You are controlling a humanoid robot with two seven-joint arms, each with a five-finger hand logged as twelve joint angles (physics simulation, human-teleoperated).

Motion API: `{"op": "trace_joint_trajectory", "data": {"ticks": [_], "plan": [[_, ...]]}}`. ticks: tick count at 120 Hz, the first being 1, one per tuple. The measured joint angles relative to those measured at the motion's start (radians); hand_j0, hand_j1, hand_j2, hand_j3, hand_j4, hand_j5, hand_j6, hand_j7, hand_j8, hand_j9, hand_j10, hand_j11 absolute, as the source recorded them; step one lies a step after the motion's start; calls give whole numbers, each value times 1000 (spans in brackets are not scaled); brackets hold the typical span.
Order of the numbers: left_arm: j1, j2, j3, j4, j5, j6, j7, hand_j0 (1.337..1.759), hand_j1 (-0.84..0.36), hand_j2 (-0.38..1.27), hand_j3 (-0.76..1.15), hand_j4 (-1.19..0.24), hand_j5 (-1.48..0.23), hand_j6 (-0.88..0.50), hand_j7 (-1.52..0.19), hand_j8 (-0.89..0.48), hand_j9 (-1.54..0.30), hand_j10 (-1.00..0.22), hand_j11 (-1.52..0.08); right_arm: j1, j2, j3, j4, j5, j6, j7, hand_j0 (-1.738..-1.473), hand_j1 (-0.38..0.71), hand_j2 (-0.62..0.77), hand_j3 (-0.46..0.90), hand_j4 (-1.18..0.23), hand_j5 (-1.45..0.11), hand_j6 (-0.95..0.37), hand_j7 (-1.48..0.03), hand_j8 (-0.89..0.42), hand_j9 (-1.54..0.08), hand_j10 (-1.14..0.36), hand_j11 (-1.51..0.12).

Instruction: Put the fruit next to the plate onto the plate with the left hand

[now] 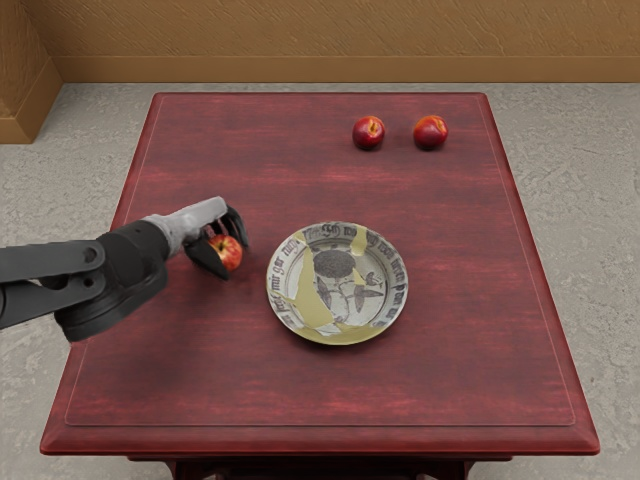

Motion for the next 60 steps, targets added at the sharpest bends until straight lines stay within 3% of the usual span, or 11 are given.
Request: {"op": "trace_joint_trajectory", "data": {"ticks": [20, 40, 60], "plan": [[52, 38, -172, 14, -40, 0, 1, 1652, -250, 174, 0, -648, -938, -425, -917, -380, -909, -507, -904, 0, 0, 0, 0, 0, 0, 0, -1658, -327, -4, 0, -19, -24, -18, -24, -18, -24, -18, -24], [42, 21, -307, 17, -177, -16, 1, 1653, -269, 202, 0, -646, -921, -425, -901, -381, -897, -504, -892, 0, 0, 0, 0, 0, 0, 0, -1658, -327, -4, 0, -19, -24, -18, -24, -18, -24, -18, -24], [43, 13, -391, 17, -334, -209, 1, 1654, -290, 222, 0, -644, -916, -413, -896, -371, -888, -492, -881, 0, 0, 0, 0, 0, 0, 0, -1658, -327, -4, 0, -19, -24, -18, -24, -18, -24, -18, -24]]}}
